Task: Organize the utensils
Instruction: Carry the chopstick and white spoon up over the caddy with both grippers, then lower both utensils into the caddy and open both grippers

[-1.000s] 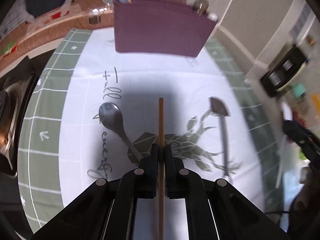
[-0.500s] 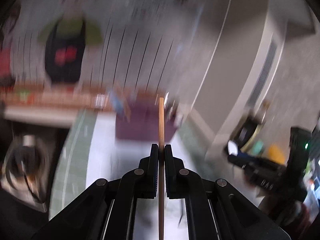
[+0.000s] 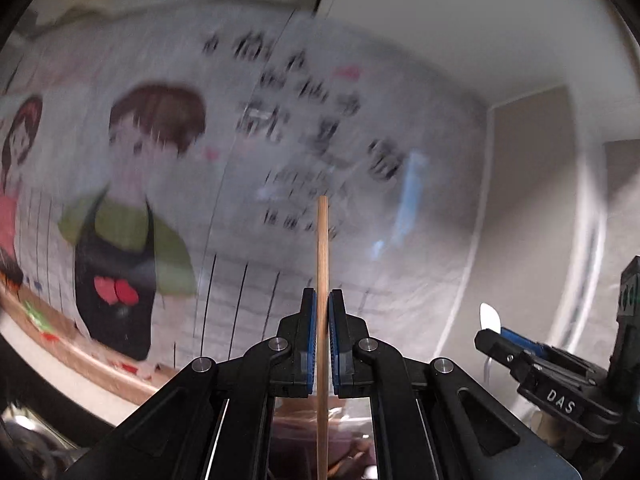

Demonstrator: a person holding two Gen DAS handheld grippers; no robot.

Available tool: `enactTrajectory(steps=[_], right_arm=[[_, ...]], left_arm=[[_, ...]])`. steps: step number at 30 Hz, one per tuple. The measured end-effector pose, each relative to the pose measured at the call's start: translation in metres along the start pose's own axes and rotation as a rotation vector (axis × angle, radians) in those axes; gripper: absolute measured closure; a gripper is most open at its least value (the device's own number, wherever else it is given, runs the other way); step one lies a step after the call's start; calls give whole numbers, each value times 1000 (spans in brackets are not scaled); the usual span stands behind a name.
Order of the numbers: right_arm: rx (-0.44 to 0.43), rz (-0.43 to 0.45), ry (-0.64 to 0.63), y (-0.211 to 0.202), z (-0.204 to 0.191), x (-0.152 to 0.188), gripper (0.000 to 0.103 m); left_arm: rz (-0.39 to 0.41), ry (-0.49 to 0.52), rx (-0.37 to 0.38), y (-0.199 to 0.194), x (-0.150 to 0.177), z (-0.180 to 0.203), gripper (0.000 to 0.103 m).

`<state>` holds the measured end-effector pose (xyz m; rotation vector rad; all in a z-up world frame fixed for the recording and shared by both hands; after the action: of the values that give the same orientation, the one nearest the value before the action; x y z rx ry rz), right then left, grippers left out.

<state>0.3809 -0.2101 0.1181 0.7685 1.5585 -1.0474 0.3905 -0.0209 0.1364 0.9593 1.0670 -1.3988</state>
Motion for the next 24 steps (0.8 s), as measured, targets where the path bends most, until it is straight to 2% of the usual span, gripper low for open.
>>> enactTrajectory(steps=[5,8,16,17,18,20,24], right_arm=[[-19,-72,22,58,8,38,73],[-37,-122,45,89,16,59,73],[-30,-146,63,132,25,88,72],[-39,-163,72,136,25,93,71],[-59,-202,93,139,26,101,71],[-81,-250,121,137,28,110,71],[-72,-266,165,103,39,103,71]], left_arm=[[-63,30,-60,56,41,-3,97],[-99,15,-78,79,58,-6,97],[-132,-20,-106,108,86,-15,95],[-148,-30,-96,108,92,-17,91],[-169,-29,-86,109,97,-18,76],[-214,-22,-65,106,103,-20,55],[-250,-43,-72,81,86,-29,54]])
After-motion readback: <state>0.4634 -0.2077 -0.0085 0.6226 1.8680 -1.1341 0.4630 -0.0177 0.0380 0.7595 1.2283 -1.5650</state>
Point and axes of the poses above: each gripper's, at about its wrist camera, not at the fingertips, and y roughly the way its jaws point, z to its right, x to its underside, the point moved 4 cm from there along y, roughly the way its jaws point, and after that the axes turned 11 degrees about -x, right-handed, at the moved point
